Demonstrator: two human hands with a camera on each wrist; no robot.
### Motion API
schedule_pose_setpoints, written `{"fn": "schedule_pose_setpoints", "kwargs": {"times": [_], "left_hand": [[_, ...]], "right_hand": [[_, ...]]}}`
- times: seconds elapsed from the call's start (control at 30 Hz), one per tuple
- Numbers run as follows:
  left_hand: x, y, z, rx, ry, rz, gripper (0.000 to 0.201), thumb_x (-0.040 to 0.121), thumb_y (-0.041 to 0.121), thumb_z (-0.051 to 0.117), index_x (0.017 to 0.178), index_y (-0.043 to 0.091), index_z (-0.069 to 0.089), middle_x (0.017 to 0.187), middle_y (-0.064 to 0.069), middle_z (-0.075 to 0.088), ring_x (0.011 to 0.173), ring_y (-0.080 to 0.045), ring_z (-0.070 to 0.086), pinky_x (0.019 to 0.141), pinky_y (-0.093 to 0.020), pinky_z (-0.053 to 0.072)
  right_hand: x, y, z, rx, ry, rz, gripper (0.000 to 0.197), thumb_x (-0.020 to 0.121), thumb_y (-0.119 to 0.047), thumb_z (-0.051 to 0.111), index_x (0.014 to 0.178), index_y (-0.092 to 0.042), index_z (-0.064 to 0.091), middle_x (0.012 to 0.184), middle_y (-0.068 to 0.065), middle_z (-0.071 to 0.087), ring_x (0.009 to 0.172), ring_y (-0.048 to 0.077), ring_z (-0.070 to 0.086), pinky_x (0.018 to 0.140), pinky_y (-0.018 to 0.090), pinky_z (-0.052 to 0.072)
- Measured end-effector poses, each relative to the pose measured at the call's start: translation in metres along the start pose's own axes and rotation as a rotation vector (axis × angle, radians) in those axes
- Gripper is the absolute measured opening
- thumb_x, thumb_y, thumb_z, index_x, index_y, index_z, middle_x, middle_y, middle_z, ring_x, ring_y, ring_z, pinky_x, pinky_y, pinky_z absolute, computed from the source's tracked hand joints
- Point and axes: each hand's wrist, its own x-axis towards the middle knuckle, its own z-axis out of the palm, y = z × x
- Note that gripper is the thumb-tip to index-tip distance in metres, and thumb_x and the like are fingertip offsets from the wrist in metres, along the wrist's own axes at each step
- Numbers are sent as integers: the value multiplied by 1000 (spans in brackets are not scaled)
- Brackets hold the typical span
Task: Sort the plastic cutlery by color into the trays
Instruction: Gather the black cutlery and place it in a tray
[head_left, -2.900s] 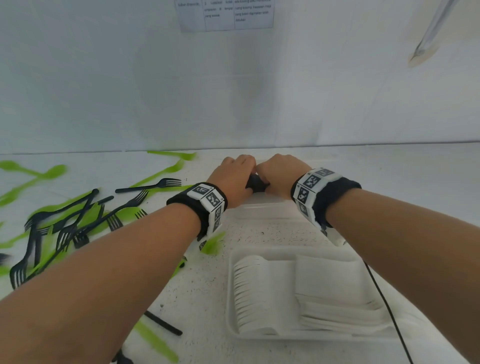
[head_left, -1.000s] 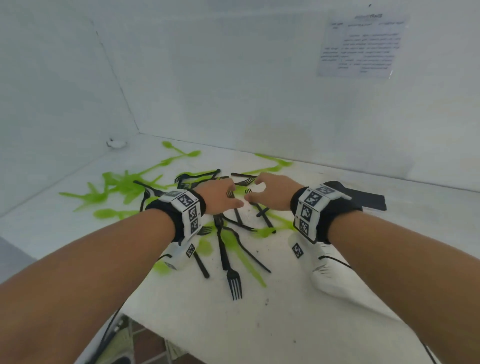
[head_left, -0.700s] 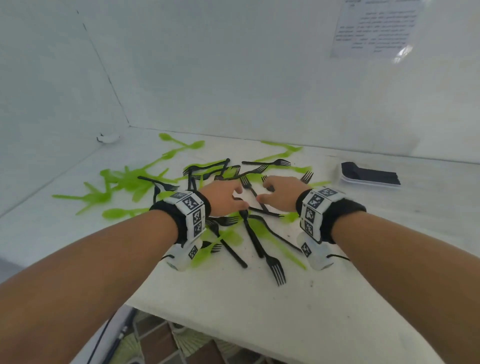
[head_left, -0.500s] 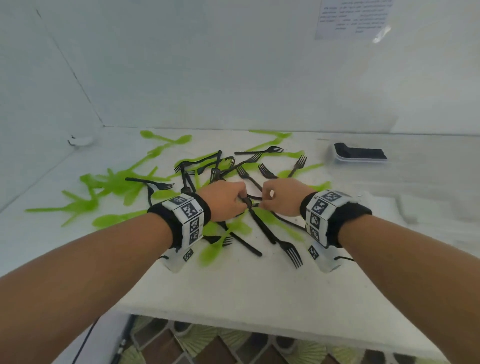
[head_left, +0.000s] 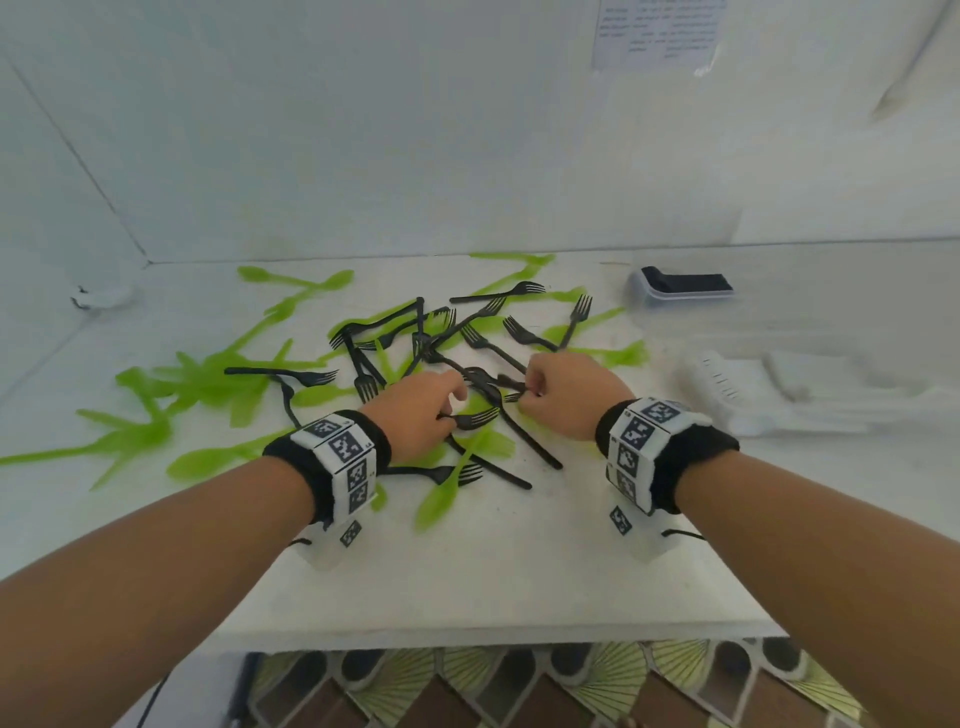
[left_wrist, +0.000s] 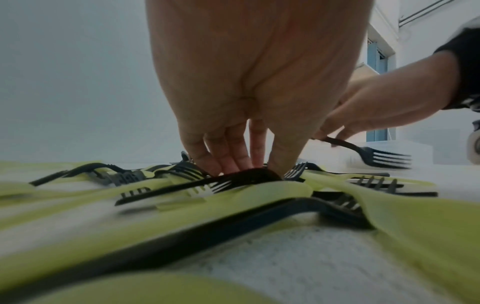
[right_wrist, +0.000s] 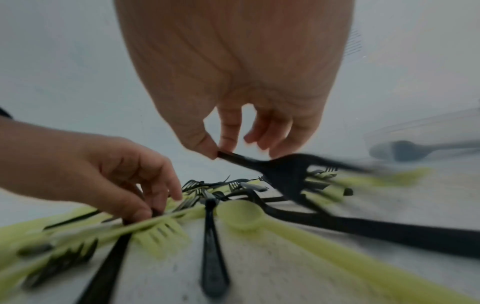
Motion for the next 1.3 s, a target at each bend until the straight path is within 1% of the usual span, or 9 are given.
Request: {"fn": "schedule_pose_setpoints", "kwargs": {"times": [0.1,0.2,0.43,0.53,0.63,0.73,0.9,1.1,1.3], "left_hand": [[4,-8,-2,62,-13,2,19,96,29,64,112,19,65,106,1,64,97,-18,59,82,-29,46],[4,-13,-10,-9,39,23,9,96,29,65,98,21,60,99,3,60,93,-20,58,77,-30,44],[-8,-11,-26,-429,338,18,13,105,24,49,103,15,40,79,-2,45,64,-15,41,60,-38,39],[-17,-8,-33,-451,385,-2,12,102,24,54,101,18,44,75,-4,53,57,-11,41,57,-32,39],[-30,-6,-31,-266,284,-54,21,96,39,64,87,25,50,68,1,57,57,-13,48,56,-29,39],[-36,-6,-16,-99,130,-116,28,95,46,62,85,20,56,74,4,58,71,-17,57,58,-28,39],[-29,3,1,21,-13,-178,52,95,54,59,131,19,46,106,-6,65,100,-27,62,81,-36,50],[-9,12,1,-2,-47,-216,32,95,46,61,103,19,46,90,0,59,90,-25,59,72,-35,46],[0,16,1,-128,71,-221,35,95,39,64,111,15,45,104,-4,64,96,-28,63,72,-35,44]], "right_hand": [[5,-9,-9,102,233,-65,15,100,-36,52,107,-27,61,98,0,54,92,20,50,80,37,47],[8,-23,-20,208,321,-123,14,105,-32,39,109,-26,51,71,-1,62,64,23,59,62,37,50],[13,-33,-10,525,364,-28,33,94,-56,54,84,-25,55,80,-4,70,75,17,70,75,40,56],[13,-28,4,553,264,-27,15,100,-25,59,106,-18,48,85,7,67,67,18,73,69,39,57],[18,-26,15,336,112,6,30,102,-15,46,131,-16,40,104,14,66,87,31,67,81,44,55],[18,-25,23,115,-42,80,23,101,-23,42,123,-14,46,106,11,64,92,29,60,83,40,51],[13,-24,34,-144,-157,108,20,100,-35,48,110,-19,42,91,2,58,83,26,60,70,35,47],[14,-21,35,-217,-157,47,27,102,-39,45,121,-20,48,110,7,51,97,29,61,75,37,50],[13,-25,29,40,-91,88,25,99,-38,40,110,-16,40,91,6,59,83,29,61,77,41,52]]}}
